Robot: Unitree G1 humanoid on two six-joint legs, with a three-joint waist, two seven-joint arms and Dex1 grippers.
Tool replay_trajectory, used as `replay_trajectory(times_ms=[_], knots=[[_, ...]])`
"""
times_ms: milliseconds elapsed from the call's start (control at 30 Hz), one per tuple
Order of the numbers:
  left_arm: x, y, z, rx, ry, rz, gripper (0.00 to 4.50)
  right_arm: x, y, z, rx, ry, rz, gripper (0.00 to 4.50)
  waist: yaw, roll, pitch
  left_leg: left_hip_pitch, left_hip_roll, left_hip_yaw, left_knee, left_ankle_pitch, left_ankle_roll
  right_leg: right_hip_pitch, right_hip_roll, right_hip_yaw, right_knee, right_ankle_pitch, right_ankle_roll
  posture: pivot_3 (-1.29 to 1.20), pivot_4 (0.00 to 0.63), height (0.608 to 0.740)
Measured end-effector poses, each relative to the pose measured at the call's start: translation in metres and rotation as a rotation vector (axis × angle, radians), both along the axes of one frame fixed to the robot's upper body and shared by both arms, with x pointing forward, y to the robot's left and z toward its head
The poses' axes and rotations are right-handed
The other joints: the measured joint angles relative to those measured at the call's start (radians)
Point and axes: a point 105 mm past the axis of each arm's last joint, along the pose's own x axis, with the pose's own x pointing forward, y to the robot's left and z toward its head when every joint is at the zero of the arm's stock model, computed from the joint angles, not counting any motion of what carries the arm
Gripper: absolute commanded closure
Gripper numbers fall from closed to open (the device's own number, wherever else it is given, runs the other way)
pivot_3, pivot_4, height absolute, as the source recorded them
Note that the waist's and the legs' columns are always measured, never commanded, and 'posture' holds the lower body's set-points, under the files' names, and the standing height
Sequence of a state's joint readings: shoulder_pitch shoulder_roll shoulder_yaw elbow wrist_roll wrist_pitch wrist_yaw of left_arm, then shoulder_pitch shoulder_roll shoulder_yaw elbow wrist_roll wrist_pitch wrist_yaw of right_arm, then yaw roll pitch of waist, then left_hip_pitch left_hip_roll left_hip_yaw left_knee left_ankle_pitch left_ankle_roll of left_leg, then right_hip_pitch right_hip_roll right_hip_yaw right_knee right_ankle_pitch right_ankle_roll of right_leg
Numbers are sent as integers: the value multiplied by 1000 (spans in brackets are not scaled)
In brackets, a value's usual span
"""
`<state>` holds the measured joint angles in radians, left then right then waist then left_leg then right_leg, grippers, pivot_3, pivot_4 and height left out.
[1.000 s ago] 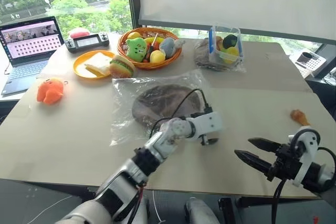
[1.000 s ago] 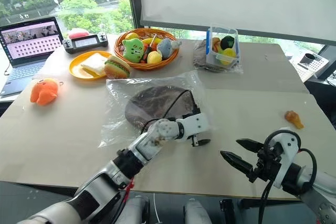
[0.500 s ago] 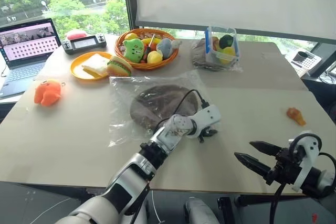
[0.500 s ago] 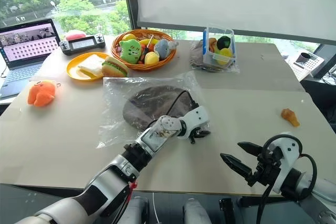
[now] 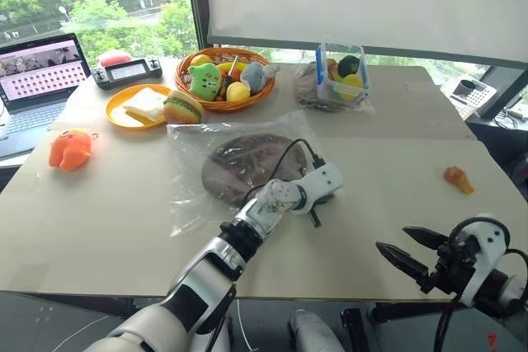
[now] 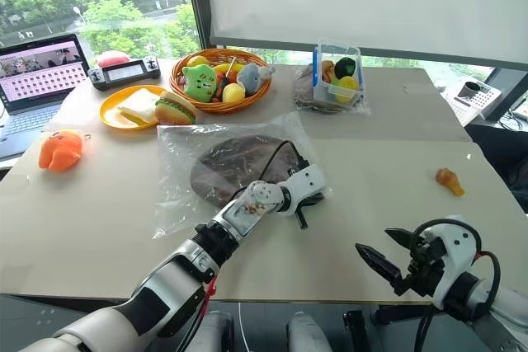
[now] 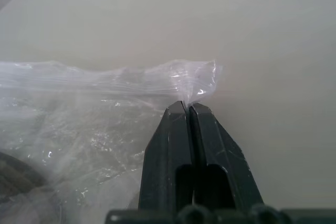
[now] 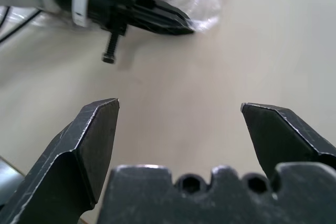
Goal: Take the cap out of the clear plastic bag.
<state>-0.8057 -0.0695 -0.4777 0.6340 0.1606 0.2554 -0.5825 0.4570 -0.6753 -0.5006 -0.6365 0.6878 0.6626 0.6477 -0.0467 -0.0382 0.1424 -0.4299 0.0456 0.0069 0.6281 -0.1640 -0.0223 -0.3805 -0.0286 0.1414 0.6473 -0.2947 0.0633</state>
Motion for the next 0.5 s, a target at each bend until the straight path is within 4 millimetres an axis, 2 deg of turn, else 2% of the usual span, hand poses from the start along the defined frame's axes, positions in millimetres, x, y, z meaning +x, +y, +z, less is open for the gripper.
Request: replay_trajectory(times_ms=[167, 300, 333, 500], knots=[[-18, 16, 0, 6, -165, -138, 4423, 1, -2, -8, -9, 10, -25, 0, 3, 3, -1, -3, 0, 0, -4, 0, 0, -6, 1, 1, 1, 0, -5, 0, 150, 740], [-36, 45, 4, 32, -323, -281, 4423, 1, -1, -10, 2, 4, -38, 0, 6, 4, -1, -5, 0, -1, -3, 0, 0, -6, 1, 0, 1, 1, -6, 0, 150, 740], [-38, 47, 4, 33, -334, -300, 4423, 0, -1, -10, 3, 4, -39, 0, 6, 4, -1, -5, 0, -1, -3, 0, 0, -6, 1, 0, 1, 1, -6, 0, 150, 740], [-58, 97, 4, 49, -353, -455, 4423, -2, 3, -19, 15, 22, -51, 0, 4, 6, -1, -5, 2, 0, -2, 0, 0, -6, 1, 0, 1, 0, -4, 0, 150, 740]])
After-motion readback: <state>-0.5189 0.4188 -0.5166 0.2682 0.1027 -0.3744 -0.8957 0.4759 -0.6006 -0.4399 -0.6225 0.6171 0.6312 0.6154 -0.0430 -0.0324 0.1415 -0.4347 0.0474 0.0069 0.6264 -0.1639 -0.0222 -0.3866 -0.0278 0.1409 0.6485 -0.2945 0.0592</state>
